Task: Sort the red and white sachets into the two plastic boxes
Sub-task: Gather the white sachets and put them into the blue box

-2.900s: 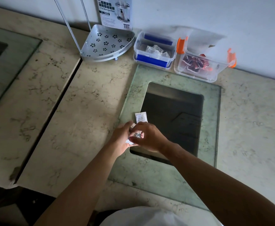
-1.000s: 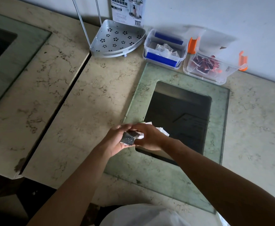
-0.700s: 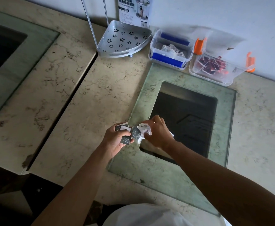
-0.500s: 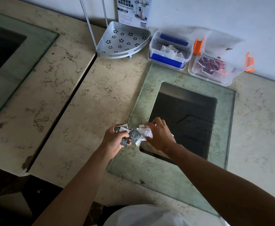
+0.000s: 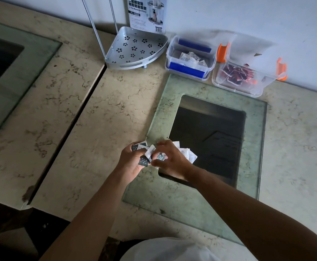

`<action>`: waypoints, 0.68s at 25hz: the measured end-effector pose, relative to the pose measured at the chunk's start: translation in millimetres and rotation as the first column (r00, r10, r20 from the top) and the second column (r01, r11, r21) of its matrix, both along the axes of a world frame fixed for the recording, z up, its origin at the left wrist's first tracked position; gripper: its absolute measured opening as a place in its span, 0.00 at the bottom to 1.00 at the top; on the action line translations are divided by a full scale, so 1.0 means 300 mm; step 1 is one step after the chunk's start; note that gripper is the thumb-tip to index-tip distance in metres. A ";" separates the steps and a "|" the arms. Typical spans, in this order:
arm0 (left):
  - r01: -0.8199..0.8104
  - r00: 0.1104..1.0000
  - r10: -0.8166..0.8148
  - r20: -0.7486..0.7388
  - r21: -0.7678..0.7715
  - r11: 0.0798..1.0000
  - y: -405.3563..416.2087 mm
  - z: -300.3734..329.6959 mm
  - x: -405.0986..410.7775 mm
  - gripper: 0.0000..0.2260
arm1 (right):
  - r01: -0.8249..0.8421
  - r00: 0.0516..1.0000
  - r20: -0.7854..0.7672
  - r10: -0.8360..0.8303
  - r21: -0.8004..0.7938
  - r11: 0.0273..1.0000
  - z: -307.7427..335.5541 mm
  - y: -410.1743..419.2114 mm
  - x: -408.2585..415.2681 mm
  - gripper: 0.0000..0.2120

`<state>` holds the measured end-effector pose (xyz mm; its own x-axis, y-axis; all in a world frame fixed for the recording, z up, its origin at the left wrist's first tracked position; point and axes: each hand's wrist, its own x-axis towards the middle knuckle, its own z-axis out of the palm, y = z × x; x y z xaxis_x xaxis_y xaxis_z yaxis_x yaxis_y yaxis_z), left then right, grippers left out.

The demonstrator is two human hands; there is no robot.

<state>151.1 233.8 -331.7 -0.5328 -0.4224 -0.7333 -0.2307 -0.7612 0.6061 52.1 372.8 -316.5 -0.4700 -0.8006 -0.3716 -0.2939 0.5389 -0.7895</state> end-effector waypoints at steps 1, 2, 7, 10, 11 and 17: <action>-0.001 1.000 0.001 -0.002 0.005 1.000 0.000 0.006 -0.003 0.16 | 0.080 0.996 0.051 -0.079 -0.006 0.997 0.000 -0.004 0.000 0.01; 0.001 1.000 -0.001 -0.010 0.014 1.000 -0.002 0.012 -0.003 0.16 | 0.161 0.985 0.070 -0.160 -0.006 0.987 -0.002 -0.009 -0.004 0.01; 0.039 0.993 -0.030 -0.114 0.081 0.996 -0.010 0.016 -0.005 0.14 | 0.442 0.881 0.175 -0.440 0.029 0.897 0.017 -0.006 -0.039 0.16; 0.123 0.965 -0.078 -0.249 0.168 0.978 0.026 0.028 -0.008 0.17 | 0.624 0.677 0.456 -0.577 0.060 0.779 0.021 -0.031 -0.033 0.16; 0.129 0.968 -0.084 -0.235 0.182 0.975 0.045 0.031 -0.014 0.15 | 0.610 0.695 0.438 -0.570 0.061 0.790 0.019 -0.040 -0.026 0.14; 0.088 0.996 -0.085 -0.034 0.111 0.990 0.075 0.004 -0.036 0.13 | 0.349 0.937 -0.020 -0.349 0.075 0.934 0.016 -0.008 -0.047 0.09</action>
<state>140.3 256.4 -330.4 -0.5855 -0.2898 -0.7571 -0.2819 -0.8029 0.5253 38.0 370.3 -311.8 -0.7173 -0.5551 -0.4212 -0.0813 0.6670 -0.7406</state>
